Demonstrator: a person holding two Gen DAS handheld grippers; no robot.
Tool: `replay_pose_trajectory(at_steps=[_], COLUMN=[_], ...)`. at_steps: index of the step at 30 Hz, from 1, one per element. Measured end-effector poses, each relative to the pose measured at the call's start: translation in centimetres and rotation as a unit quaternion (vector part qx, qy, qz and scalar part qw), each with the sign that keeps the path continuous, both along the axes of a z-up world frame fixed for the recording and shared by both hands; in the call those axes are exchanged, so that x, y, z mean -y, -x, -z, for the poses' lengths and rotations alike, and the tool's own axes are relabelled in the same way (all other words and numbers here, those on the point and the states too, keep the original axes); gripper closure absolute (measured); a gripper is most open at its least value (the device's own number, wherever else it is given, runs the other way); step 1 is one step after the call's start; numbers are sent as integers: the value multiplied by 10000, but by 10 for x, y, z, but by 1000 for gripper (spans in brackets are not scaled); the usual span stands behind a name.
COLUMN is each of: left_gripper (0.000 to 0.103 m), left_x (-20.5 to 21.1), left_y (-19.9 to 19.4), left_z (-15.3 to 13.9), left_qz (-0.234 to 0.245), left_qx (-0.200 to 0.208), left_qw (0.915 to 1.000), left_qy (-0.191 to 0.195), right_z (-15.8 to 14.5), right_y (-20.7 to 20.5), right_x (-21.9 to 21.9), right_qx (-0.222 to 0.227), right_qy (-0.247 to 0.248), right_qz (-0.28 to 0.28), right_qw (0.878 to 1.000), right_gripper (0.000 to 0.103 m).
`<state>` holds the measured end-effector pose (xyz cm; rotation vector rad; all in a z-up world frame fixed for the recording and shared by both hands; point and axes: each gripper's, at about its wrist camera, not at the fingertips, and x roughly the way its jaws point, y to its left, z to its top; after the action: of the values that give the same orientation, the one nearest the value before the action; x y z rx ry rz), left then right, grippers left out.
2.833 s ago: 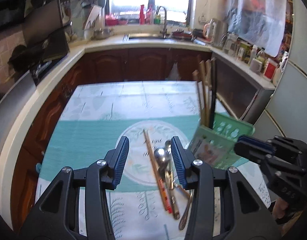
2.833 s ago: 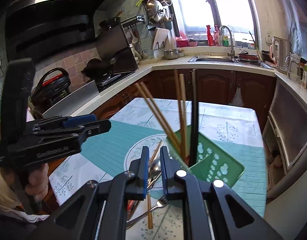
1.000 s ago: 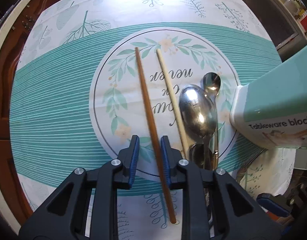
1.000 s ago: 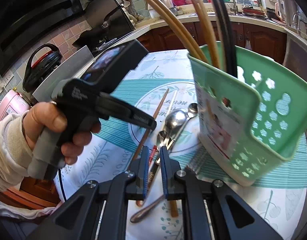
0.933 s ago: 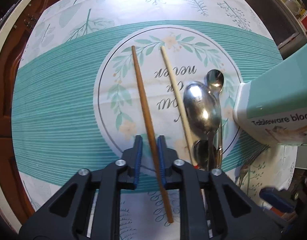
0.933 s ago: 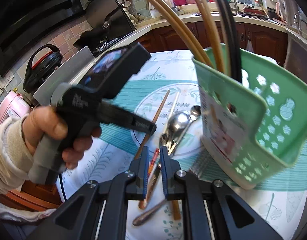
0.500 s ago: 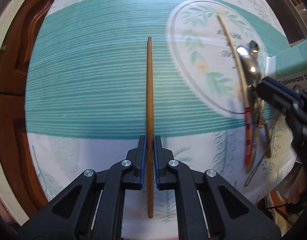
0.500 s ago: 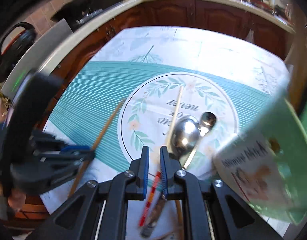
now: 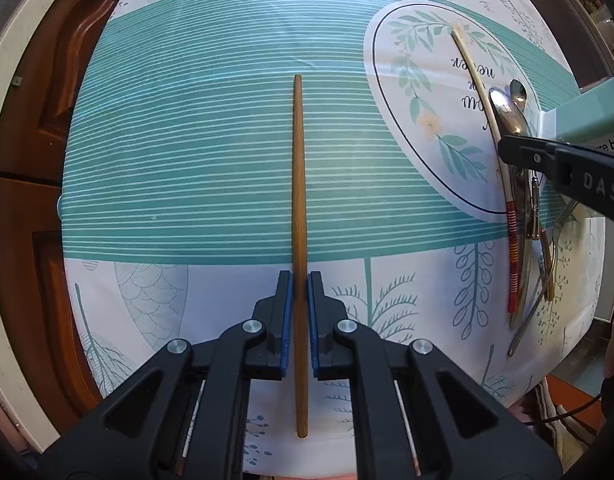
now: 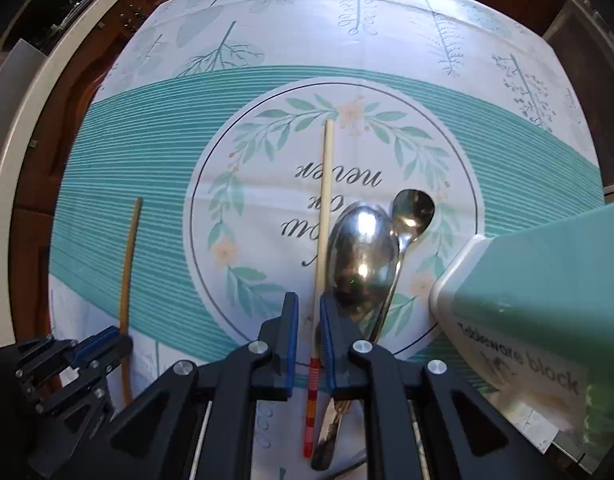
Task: Organize utensils
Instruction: 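Grasp a brown wooden chopstick with the left gripper while the right grasps a red-tipped chopstick, then lift both chopsticks and drop them into the green holder with both grippers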
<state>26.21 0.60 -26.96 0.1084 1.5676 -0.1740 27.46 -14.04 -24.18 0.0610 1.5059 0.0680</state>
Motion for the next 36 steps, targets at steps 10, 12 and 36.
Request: replay_pose_trajectory(at_steps=[10, 12, 36], left_gripper=[98, 98, 99], left_x=[-21, -21, -7], left_y=[2, 0, 61], left_z=[-7, -6, -71], left_qz=[53, 63, -161], left_qx=[-51, -81, 1989], left_qw=[9999, 9999, 9747], left_qy=[86, 96, 1004], right_z=[18, 19, -43], right_y=[-10, -16, 105], right_x=[-5, -7, 6], right_qx=[-326, -362, 1399], right_qy=[278, 290, -1592], right_qz=[174, 185, -579], right_qw=[9989, 9988, 9756], right_gripper=[92, 90, 98])
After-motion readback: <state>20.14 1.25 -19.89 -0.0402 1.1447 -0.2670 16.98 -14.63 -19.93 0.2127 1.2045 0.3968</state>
